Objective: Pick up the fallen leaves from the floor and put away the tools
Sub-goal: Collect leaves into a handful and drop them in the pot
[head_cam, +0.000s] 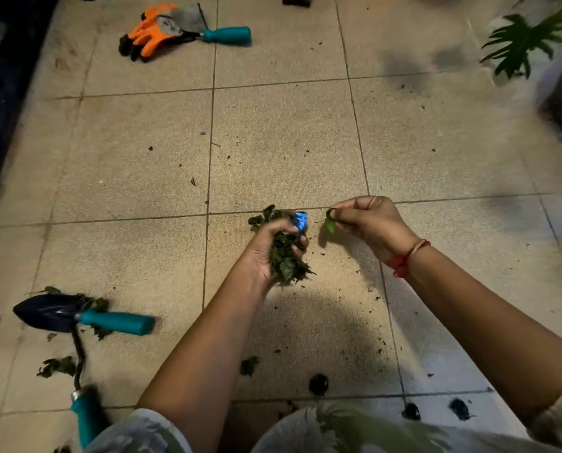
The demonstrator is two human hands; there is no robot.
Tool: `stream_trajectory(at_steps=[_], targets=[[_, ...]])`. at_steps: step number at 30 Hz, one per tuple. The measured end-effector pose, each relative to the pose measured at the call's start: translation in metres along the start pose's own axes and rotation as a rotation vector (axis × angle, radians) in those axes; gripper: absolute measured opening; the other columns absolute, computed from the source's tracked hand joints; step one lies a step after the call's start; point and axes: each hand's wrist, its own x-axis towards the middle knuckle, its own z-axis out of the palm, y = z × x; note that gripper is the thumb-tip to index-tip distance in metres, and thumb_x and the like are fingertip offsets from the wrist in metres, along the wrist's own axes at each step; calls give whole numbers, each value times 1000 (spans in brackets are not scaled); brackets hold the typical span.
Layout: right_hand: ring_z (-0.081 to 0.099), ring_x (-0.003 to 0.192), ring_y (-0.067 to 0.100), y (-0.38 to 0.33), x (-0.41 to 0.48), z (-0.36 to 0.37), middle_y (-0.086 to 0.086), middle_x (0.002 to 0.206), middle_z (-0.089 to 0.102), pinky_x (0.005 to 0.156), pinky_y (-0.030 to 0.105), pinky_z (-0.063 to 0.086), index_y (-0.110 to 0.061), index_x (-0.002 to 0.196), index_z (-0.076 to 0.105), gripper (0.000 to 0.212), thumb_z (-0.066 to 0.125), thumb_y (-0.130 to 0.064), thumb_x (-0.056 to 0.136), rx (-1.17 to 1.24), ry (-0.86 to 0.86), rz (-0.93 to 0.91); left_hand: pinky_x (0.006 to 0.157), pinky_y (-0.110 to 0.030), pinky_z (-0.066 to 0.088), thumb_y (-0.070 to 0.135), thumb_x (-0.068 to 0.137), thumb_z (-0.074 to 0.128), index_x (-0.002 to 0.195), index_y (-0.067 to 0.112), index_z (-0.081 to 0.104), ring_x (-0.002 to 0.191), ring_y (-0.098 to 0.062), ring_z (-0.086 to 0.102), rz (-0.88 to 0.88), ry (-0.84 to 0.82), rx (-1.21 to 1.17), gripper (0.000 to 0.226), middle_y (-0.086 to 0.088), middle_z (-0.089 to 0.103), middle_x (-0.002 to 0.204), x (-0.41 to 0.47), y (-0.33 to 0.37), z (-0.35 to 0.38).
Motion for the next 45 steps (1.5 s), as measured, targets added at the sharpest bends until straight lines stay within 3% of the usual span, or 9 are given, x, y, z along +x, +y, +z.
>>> stream_trajectory(at_steps=[5, 14, 23, 28, 31, 35, 39, 42, 45], targets=[[69, 86, 25, -2, -3, 15, 9, 89, 72, 79, 34, 57, -9, 79, 70, 11, 70, 2, 79, -164, 15, -138, 38, -18, 46, 14, 44, 92, 97, 6, 60, 57, -14, 59, 19, -137, -57, 63, -9, 60, 84, 8, -15, 17], [52, 87, 10, -7, -10, 38, -11, 85, 62, 78, 32, 44, -31, 89, 71, 14, 72, -22, 78, -851, 385, -599, 56, -20, 45, 28, 58, 89, 98, 9, 67, 73, -15, 54, 56, -158, 47, 49, -6, 60, 86, 18, -2, 27], [60, 104, 2, -15, 0, 33, -5, 112, 65, 86, 15, 49, -20, 114, 63, 27, 53, -6, 93, -187, -124, -399, 35, -15, 43, 10, 39, 94, 69, 11, 67, 50, -7, 58, 212, -252, -90, 40, 0, 65, 72, 12, 51, 17], [55, 116, 16, 60, -29, 27, 1, 133, 53, 94, 26, 50, -22, 125, 58, 31, 52, -22, 95, -1348, -311, -735, 34, -14, 42, 3, 39, 91, 70, 13, 61, 50, -7, 57, 274, -251, -161, 45, 2, 64, 71, 6, 94, -8], [64, 105, 26, 86, -33, 27, 11, 123, 62, 73, 32, 59, -12, 120, 63, 49, 75, -7, 73, -1558, -385, -927, 33, -15, 41, 1, 39, 90, 76, 14, 54, 51, -8, 56, 270, -241, -173, 53, 2, 64, 72, 3, 109, -16], [62, 73, 19, 84, -38, 32, 6, 92, 64, 53, 26, 54, -9, 95, 69, 29, 74, 0, 68, -1601, -403, -925, 34, -14, 41, 3, 40, 90, 77, 14, 54, 52, -7, 56, 236, -265, -111, 53, 4, 63, 71, 1, 116, -13], [59, 92, 22, 73, -27, 40, 5, 100, 61, 76, 31, 50, -13, 104, 65, 21, 52, -4, 90, -1541, -437, -748, 36, -16, 40, 12, 67, 74, 73, 10, 62, 49, -10, 57, 11, -73, 132, 14, 0, 61, 68, 4, 114, 0], [63, 86, 8, 39, -17, 43, -3, 93, 69, 79, 19, 51, -20, 91, 70, 18, 58, -7, 91, -1120, -286, -536, 46, -17, 41, 22, 85, 58, 81, 10, 60, 43, -10, 54, -178, 104, 871, 12, 0, 61, 61, -8, 112, 18], [66, 80, 6, -21, -6, 49, -8, 83, 68, 78, 22, 56, -24, 79, 65, 21, 67, -4, 84, -677, -106, -404, 46, -14, 40, 24, 90, 54, 81, 13, 58, 40, -7, 50, -207, 116, 1135, 15, 2, 59, 58, -28, 137, 40]])
